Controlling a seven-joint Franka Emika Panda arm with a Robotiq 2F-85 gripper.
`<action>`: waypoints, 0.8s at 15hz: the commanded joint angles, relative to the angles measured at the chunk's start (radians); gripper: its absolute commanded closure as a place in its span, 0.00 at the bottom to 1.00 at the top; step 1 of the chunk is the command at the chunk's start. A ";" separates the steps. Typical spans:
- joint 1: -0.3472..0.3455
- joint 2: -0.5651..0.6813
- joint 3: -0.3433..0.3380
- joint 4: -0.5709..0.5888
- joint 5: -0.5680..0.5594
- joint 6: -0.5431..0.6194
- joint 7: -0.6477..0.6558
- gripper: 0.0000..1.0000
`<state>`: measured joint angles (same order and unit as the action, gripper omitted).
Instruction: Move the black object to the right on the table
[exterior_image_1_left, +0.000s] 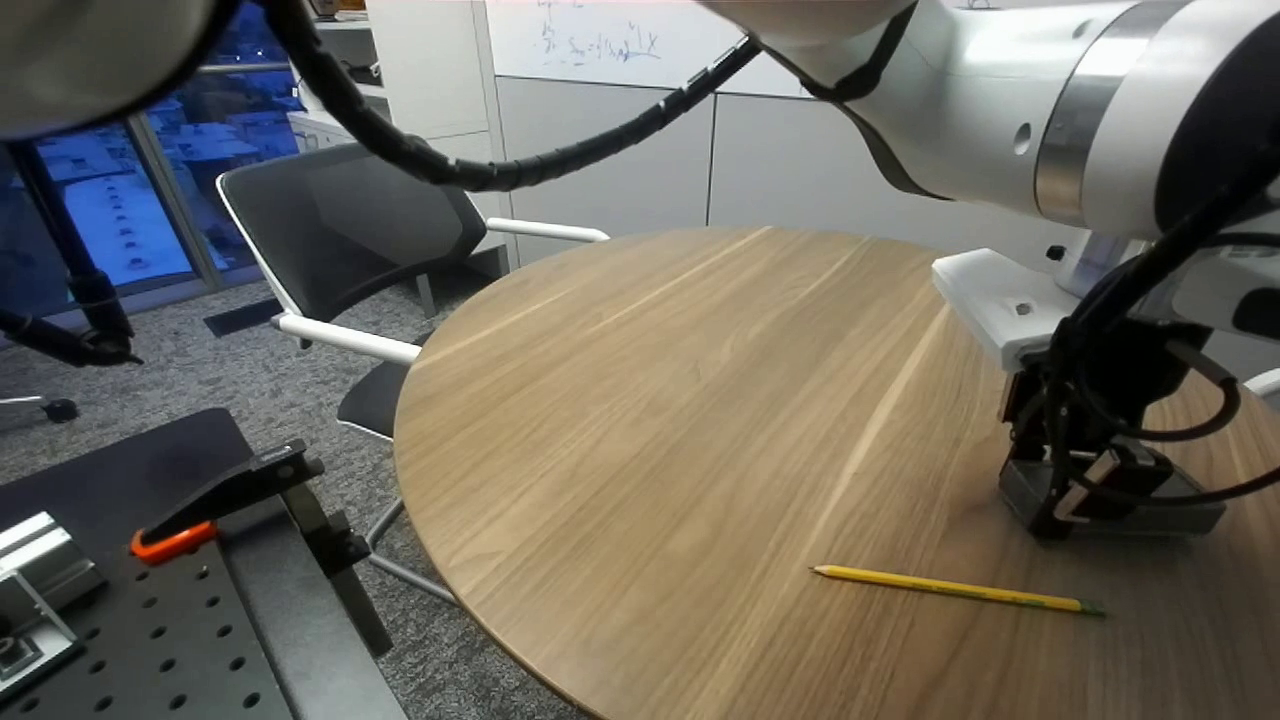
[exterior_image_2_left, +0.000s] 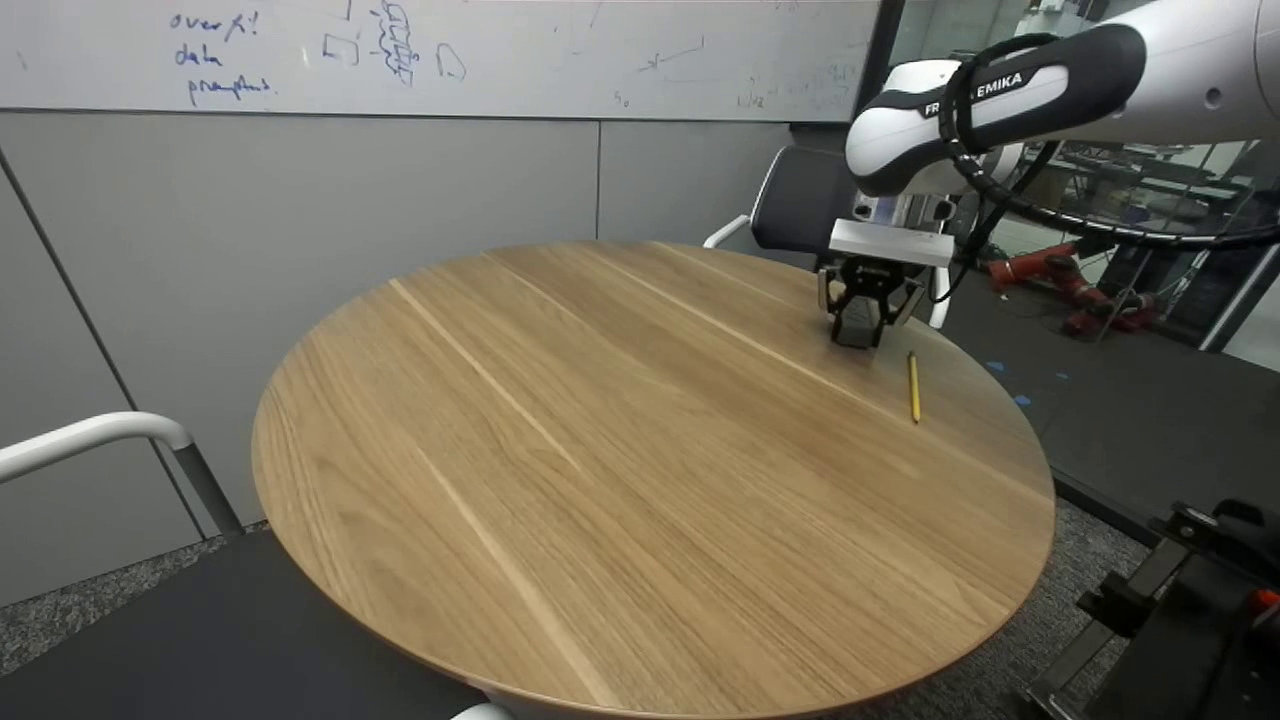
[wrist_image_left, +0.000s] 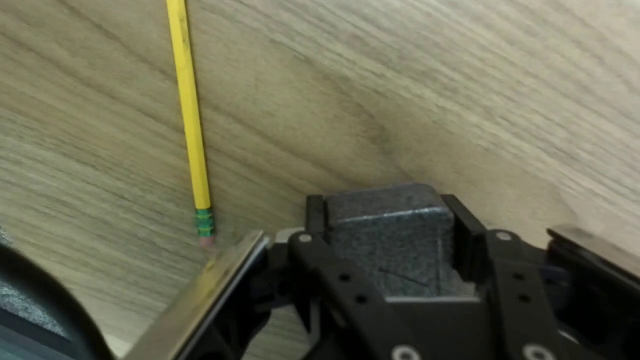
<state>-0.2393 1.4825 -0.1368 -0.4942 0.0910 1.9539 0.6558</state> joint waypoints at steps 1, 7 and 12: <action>0.029 0.024 0.001 0.092 -0.044 -0.045 -0.034 0.67; 0.182 -0.098 0.049 0.068 -0.057 -0.042 -0.235 0.67; 0.315 -0.082 0.082 0.040 -0.068 -0.029 -0.373 0.67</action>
<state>0.0288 1.3928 -0.0808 -0.4289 0.0547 1.9371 0.3643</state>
